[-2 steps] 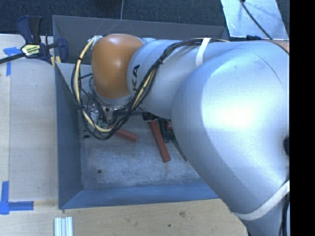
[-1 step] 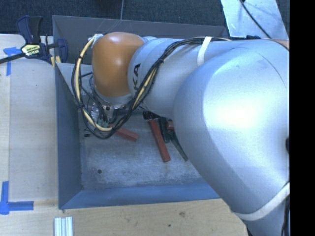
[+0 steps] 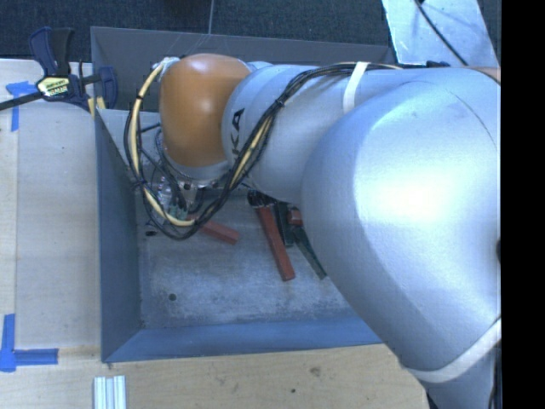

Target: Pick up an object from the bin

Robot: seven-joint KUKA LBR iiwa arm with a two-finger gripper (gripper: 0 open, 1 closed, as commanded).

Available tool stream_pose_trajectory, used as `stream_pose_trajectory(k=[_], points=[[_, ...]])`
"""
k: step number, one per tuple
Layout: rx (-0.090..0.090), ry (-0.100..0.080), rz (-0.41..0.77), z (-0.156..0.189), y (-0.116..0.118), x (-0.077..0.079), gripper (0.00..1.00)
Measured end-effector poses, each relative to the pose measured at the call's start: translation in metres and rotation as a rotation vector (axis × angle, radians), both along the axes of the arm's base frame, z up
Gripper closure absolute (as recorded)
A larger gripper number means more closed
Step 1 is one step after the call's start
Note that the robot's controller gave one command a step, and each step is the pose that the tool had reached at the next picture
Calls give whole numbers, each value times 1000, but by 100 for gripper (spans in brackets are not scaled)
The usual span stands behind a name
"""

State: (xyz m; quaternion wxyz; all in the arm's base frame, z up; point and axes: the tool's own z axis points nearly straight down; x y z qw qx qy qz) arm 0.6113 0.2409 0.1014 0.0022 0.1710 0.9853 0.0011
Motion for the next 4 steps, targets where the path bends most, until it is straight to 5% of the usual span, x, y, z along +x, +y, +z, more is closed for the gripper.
stream_pose_trajectory(k=[2, 4], points=[[-2, 8, -1, 13, -1, -1, 100], [1, -4, 0, 18, 0, 2, 100]])
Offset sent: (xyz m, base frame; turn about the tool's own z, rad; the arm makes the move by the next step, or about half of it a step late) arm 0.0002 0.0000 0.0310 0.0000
